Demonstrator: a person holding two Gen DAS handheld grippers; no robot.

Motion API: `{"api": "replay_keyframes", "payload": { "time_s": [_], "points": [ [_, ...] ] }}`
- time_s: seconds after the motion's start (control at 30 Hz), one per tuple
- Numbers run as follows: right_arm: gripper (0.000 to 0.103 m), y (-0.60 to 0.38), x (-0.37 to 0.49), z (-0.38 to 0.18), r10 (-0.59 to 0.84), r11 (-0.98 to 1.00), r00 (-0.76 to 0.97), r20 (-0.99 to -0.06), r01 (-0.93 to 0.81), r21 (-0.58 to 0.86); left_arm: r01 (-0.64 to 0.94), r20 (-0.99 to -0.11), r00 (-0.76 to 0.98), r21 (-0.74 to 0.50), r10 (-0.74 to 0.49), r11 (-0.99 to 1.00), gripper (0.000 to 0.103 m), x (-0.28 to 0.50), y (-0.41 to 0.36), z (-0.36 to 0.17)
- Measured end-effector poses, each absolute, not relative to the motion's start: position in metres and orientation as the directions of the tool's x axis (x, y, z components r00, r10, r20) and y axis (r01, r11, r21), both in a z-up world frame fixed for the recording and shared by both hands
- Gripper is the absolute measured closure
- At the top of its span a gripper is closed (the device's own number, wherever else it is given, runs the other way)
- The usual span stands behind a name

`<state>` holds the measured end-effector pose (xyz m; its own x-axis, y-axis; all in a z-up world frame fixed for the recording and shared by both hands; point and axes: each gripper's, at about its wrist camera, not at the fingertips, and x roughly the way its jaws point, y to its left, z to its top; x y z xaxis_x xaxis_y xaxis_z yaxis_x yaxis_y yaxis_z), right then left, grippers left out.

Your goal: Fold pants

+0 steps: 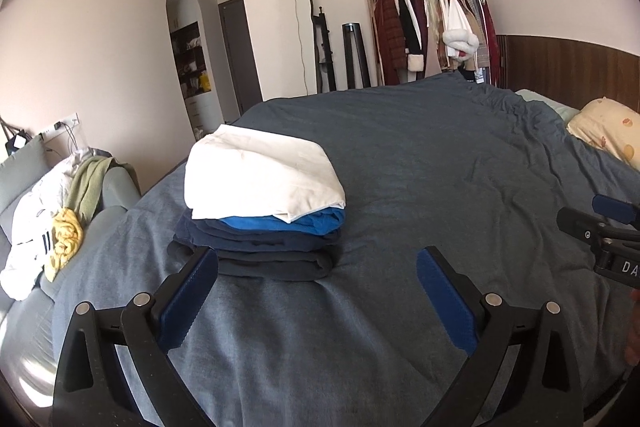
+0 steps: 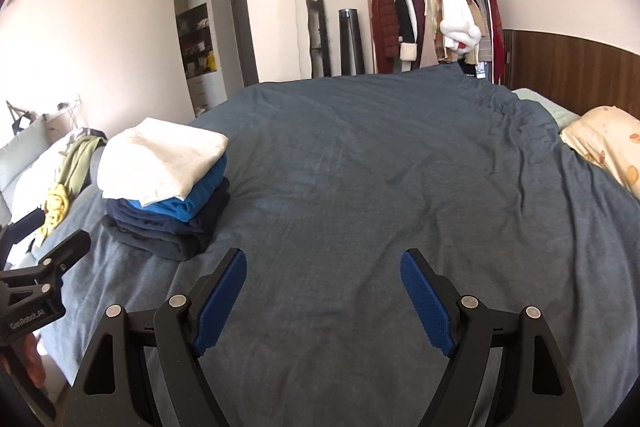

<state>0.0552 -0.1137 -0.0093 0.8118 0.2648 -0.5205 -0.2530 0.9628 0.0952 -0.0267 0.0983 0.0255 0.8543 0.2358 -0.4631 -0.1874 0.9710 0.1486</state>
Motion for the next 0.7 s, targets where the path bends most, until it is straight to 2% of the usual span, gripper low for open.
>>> {"api": "replay_keyframes", "payload": {
  "time_s": [0.23, 0.7],
  "points": [
    [0.023, -0.121, 0.027, -0.007, 0.263, 0.962, 0.809, -0.525, -0.258, 0.084, -0.205, -0.479, 0.849, 0.092, 0.224, 0.974, 0.000, -0.055, 0.092, 0.030],
    [0.023, -0.141, 0.002, -0.002, 0.250, 0.967, 0.820, -0.515, -0.240, 0.087, -0.199, -0.471, 0.854, 0.094, 0.220, 0.975, 0.000, -0.064, 0.077, 0.036]
  ]
}}
